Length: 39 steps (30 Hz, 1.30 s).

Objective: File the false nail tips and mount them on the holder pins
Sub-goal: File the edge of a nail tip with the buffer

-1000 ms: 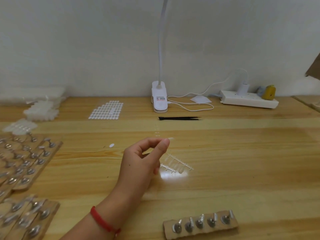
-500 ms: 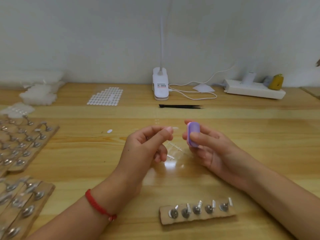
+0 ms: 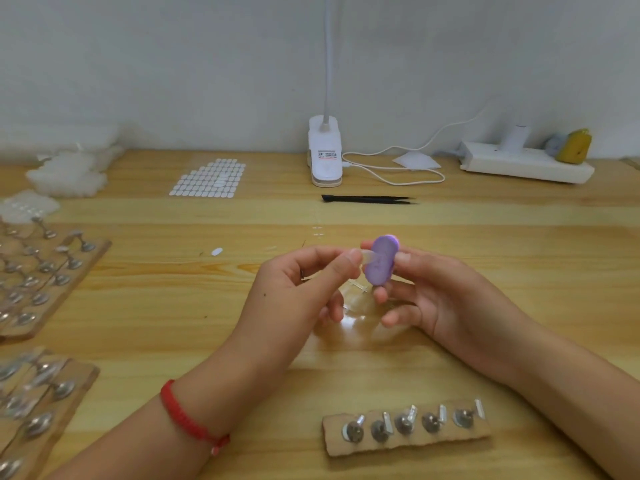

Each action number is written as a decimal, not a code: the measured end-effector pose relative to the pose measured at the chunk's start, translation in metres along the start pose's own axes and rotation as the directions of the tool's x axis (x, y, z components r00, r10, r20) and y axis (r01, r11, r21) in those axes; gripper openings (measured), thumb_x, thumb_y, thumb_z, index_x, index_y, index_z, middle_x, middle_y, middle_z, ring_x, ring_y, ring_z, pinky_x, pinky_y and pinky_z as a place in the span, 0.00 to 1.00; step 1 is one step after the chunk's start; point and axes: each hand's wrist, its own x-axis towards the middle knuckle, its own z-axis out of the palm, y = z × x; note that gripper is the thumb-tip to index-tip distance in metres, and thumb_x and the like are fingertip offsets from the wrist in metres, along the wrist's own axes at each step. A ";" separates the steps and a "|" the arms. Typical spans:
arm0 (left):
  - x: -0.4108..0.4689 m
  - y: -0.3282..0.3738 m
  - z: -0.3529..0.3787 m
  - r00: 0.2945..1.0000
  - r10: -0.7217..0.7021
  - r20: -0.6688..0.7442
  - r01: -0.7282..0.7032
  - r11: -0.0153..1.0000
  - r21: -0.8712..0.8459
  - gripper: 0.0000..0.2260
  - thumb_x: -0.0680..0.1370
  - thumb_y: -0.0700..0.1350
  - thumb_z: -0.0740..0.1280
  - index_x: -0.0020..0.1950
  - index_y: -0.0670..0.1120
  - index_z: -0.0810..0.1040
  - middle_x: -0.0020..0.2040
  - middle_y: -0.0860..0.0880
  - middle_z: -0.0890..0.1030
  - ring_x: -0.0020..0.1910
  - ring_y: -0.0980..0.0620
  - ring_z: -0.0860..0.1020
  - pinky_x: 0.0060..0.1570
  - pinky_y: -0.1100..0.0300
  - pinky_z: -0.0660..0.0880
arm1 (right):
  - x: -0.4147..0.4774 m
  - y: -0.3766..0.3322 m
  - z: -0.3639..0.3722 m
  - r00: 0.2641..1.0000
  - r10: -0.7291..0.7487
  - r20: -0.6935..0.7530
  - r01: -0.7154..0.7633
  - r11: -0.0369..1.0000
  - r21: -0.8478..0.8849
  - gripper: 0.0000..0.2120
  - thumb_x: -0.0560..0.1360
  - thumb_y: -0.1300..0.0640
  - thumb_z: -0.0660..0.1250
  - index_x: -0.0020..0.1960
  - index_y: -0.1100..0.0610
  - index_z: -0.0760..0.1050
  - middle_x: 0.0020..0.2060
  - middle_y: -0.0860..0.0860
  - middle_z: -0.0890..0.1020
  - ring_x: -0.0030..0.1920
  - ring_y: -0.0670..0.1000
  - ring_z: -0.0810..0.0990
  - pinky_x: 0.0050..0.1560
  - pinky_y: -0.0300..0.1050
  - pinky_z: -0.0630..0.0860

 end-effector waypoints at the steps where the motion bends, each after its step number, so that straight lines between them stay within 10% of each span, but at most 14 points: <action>1: 0.000 0.000 0.000 1.000 0.000 -0.002 0.000 1.000 -0.002 0.07 0.66 0.55 0.70 0.38 0.55 0.85 0.33 0.56 0.80 0.23 0.58 0.71 0.26 0.69 0.68 | 0.000 0.000 0.000 1.000 -0.004 0.005 0.005 1.000 -0.011 0.14 0.73 0.57 0.67 0.55 0.64 0.81 0.44 0.57 0.80 0.38 0.49 0.80 0.34 0.41 0.80; 39: 0.000 -0.002 0.003 0.998 0.055 -0.043 -0.052 0.996 0.068 0.09 0.72 0.51 0.68 0.38 0.47 0.81 0.22 0.58 0.69 0.21 0.61 0.64 0.24 0.73 0.62 | -0.003 -0.001 0.008 0.994 -0.037 -0.100 0.034 0.999 -0.029 0.15 0.68 0.58 0.71 0.53 0.59 0.76 0.42 0.60 0.85 0.43 0.57 0.86 0.37 0.41 0.81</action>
